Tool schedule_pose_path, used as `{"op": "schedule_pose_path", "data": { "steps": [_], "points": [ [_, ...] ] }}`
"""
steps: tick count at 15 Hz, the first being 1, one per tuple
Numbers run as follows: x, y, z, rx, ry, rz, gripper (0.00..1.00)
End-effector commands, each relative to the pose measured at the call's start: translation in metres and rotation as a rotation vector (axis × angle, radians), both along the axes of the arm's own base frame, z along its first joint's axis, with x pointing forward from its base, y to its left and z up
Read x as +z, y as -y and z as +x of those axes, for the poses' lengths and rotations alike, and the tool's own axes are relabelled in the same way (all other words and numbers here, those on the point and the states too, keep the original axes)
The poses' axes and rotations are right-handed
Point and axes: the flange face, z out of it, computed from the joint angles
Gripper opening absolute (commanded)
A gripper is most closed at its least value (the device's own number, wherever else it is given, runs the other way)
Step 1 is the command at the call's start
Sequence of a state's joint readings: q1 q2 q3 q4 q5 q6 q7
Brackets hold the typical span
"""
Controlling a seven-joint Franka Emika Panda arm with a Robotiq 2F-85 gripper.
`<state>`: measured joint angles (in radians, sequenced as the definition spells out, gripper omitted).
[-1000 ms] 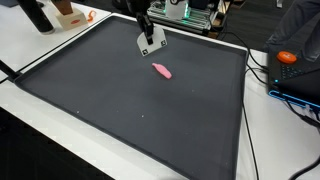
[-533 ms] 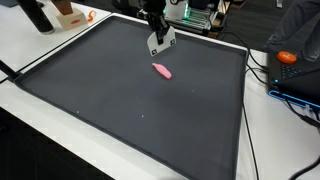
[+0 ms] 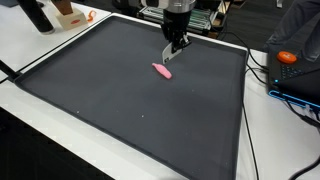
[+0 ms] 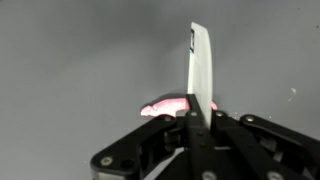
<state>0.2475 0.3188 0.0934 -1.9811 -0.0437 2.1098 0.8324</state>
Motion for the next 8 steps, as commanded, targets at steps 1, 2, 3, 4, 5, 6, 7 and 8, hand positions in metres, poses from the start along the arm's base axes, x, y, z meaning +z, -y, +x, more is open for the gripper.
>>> {"op": "schedule_pose_path", "data": {
  "steps": [1,2,3,4,5,6,7,8],
  "points": [
    [-0.014,-0.029,0.019,0.035,-0.024,-0.078,0.01],
    [-0.015,-0.036,0.023,0.049,-0.020,-0.090,0.01],
    [-0.016,-0.043,0.027,0.060,-0.012,-0.103,0.01],
    [-0.017,-0.049,0.030,0.070,-0.008,-0.120,0.01],
    [-0.018,-0.055,0.033,0.081,-0.004,-0.127,0.01],
    [-0.018,-0.059,0.035,0.088,-0.001,-0.137,0.01],
    [-0.018,-0.062,0.038,0.096,0.002,-0.142,0.01],
    [-0.018,-0.065,0.039,0.103,0.001,-0.146,0.01]
  ]
}}
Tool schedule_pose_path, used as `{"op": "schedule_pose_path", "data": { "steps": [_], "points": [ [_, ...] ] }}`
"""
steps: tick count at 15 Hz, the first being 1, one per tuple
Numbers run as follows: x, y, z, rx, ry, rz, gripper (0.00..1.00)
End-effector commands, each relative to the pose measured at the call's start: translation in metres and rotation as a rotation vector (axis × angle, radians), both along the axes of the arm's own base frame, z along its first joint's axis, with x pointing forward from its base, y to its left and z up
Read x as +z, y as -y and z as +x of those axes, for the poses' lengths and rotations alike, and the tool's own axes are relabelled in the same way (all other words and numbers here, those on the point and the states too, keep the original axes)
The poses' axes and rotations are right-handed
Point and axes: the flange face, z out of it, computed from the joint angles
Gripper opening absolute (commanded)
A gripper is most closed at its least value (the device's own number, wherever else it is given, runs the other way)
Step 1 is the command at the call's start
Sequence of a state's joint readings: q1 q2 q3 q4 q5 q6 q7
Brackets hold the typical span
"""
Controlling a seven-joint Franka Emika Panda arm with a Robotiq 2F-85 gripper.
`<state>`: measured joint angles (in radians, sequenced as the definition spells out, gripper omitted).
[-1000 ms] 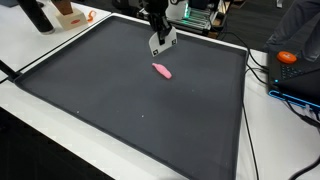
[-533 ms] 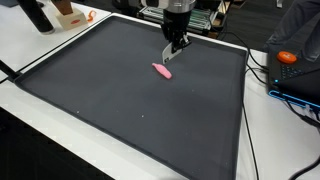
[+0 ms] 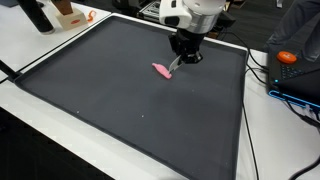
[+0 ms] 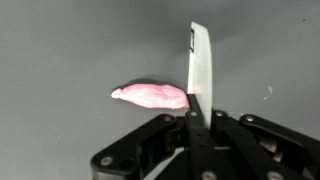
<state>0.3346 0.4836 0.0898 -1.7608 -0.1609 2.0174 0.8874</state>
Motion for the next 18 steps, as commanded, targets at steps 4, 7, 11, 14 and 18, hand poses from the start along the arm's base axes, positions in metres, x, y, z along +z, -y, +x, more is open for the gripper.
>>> {"op": "schedule_pose_path", "data": {
  "steps": [4,7,11,14,18],
  "points": [
    [0.003,-0.014,0.015,0.021,0.016,-0.057,0.01],
    [0.009,-0.011,0.017,0.038,0.024,-0.061,0.01],
    [0.020,0.003,0.010,0.067,0.001,-0.048,0.01],
    [0.034,0.014,0.001,0.093,0.013,-0.033,0.01],
    [0.058,0.031,-0.013,0.113,0.036,-0.003,0.01]
  ]
}}
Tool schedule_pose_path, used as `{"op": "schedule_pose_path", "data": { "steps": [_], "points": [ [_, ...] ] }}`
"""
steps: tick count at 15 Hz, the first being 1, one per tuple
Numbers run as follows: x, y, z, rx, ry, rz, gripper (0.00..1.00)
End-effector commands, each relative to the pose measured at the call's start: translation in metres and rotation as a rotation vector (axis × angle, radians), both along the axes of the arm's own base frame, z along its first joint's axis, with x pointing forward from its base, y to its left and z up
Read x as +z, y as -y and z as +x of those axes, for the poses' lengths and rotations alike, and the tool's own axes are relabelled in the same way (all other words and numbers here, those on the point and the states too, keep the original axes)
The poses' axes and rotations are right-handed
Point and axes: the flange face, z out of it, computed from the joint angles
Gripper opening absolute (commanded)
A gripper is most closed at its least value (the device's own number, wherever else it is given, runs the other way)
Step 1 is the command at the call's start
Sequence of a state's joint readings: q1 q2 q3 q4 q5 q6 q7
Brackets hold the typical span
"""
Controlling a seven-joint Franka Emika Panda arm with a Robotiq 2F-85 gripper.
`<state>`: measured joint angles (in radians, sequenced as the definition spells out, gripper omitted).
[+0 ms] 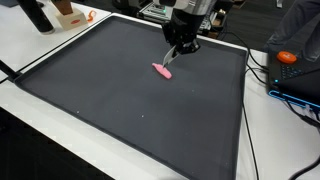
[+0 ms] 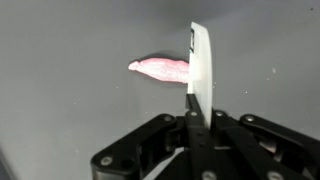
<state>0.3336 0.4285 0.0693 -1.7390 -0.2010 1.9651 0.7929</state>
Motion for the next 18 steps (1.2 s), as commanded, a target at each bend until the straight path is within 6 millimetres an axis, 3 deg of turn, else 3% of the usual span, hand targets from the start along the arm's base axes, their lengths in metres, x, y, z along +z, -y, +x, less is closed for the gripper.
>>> {"op": "schedule_pose_path", "data": {
  "steps": [1,7,8,11,16,18],
  "points": [
    [0.025,0.021,-0.027,0.030,0.016,0.028,0.01],
    [0.064,0.048,-0.051,-0.012,0.061,0.079,0.01],
    [0.056,0.038,-0.033,-0.009,0.045,0.047,0.01],
    [0.063,0.040,-0.034,-0.010,0.056,0.050,0.04],
    [0.057,0.038,-0.033,-0.008,0.047,0.048,0.01],
    [0.045,0.047,-0.027,0.027,0.063,0.010,0.01]
  ]
}}
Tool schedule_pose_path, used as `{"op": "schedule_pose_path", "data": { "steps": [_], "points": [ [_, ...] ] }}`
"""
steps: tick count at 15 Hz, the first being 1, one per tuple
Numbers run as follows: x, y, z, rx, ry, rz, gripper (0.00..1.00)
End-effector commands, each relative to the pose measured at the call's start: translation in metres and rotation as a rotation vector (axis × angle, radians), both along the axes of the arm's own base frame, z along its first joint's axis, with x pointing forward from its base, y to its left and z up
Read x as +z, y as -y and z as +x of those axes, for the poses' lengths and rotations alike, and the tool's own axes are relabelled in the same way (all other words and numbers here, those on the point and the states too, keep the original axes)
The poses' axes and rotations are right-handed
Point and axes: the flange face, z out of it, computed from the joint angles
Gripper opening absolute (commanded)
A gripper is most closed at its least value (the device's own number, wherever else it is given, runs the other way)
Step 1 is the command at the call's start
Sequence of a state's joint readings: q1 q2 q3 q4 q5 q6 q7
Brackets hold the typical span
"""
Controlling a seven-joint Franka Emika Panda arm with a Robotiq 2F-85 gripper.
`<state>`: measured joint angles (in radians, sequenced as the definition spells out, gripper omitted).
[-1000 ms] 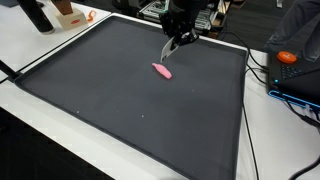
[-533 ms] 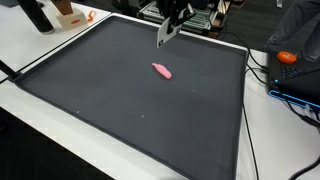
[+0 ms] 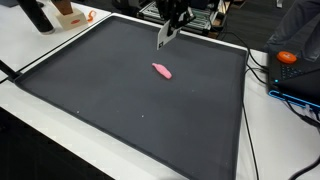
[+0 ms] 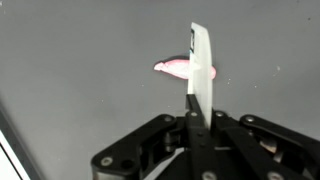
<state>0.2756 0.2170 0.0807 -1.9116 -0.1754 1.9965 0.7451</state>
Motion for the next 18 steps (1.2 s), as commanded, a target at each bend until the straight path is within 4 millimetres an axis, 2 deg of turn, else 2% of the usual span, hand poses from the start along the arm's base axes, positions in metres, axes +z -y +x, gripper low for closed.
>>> {"op": "schedule_pose_path", "data": {
  "steps": [1,6,10,18],
  "points": [
    [-0.018,0.014,0.008,0.045,0.021,-0.046,0.01],
    [-0.051,0.032,0.015,0.080,0.062,-0.042,0.01],
    [-0.080,0.049,0.011,0.080,0.038,-0.009,0.01],
    [-0.116,0.044,-0.017,0.222,0.101,0.079,0.01]
  ]
}}
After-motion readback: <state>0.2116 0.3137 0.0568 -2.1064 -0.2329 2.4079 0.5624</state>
